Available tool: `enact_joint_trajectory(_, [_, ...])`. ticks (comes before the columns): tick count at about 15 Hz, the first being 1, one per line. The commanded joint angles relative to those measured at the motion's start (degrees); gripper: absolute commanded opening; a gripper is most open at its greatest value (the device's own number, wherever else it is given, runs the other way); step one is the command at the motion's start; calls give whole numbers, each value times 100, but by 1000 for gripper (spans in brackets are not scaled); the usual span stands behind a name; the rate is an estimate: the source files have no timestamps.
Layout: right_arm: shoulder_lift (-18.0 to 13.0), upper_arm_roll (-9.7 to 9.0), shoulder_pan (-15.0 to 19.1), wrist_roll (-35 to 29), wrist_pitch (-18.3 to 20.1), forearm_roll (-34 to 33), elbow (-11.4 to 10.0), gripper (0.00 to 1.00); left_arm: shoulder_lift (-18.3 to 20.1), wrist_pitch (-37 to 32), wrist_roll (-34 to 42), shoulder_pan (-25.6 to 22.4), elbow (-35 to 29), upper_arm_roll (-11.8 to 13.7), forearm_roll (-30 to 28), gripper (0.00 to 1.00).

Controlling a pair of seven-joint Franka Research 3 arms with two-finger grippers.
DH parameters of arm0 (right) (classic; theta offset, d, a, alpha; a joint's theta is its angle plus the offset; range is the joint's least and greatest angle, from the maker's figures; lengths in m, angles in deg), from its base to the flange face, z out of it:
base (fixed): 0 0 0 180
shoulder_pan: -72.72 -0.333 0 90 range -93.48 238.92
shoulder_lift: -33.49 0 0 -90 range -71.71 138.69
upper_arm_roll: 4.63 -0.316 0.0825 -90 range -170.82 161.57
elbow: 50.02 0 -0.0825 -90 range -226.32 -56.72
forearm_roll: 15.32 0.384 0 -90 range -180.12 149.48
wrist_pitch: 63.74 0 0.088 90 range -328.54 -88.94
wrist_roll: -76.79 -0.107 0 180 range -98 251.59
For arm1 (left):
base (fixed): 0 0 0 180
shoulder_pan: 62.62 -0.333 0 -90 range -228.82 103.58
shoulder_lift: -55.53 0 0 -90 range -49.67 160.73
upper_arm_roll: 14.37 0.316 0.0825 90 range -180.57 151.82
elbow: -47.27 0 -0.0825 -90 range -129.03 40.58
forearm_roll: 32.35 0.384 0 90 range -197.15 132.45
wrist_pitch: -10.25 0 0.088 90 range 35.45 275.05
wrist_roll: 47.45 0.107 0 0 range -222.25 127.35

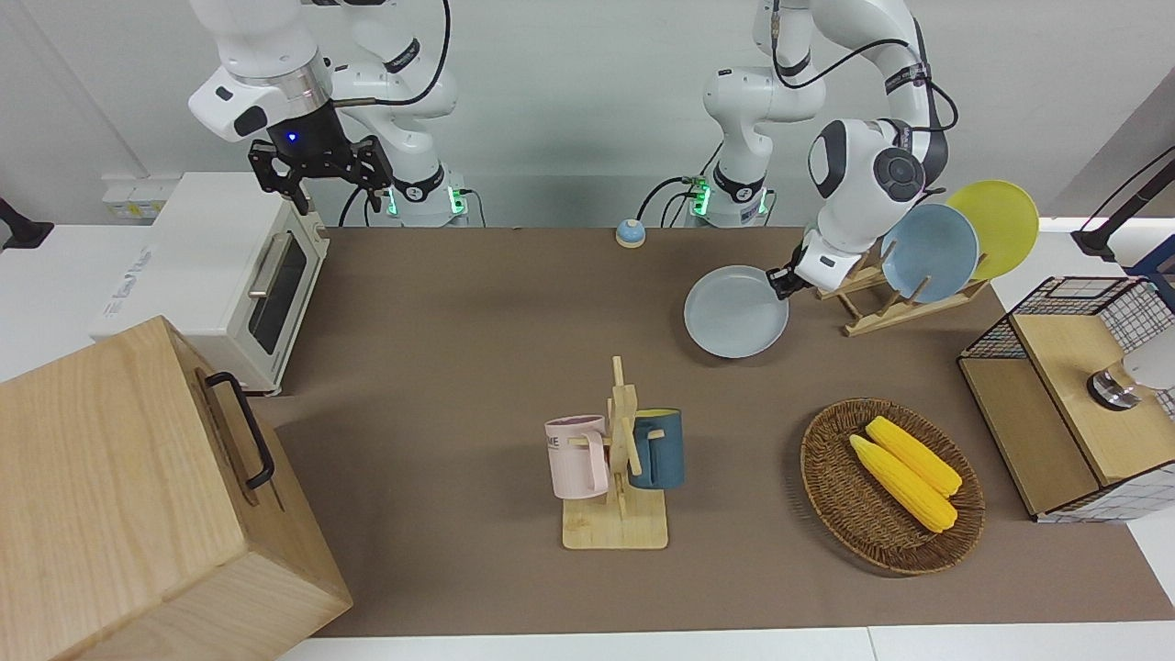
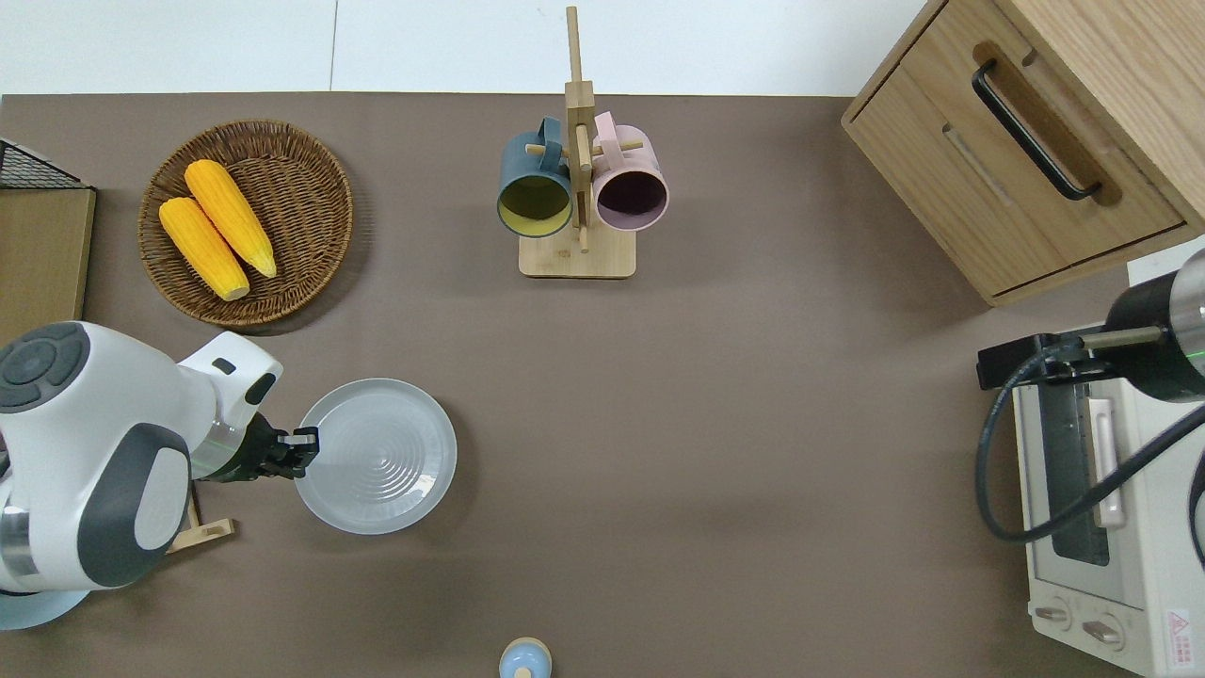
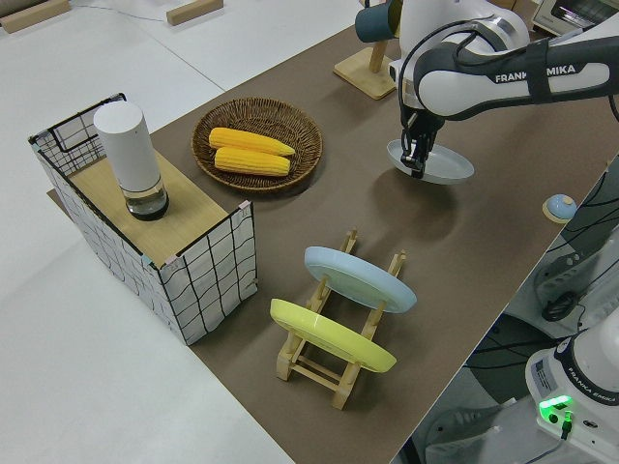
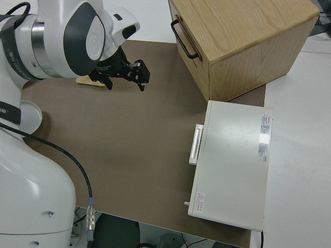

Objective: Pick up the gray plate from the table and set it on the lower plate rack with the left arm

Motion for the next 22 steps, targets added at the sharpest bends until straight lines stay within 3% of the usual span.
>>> enact_joint_trajectory(1, [-12,-103,143,-53,87,109,42,990,53,-706,-3,11,540,94,378,0])
enact_joint_trajectory(4, [-12,-103,143,-53,87,109,42,987,53,-1189,-3,11,1015,182,913,0])
enact_joint_trajectory(10, [-12,-103,143,-53,87,109,42,990,62,-2271,93,28,1780,208,2513,0])
enact_joint_trajectory(22, [-12,-103,143,-53,87,109,42,990,132,-3098,279,99,1816,120,4720,0])
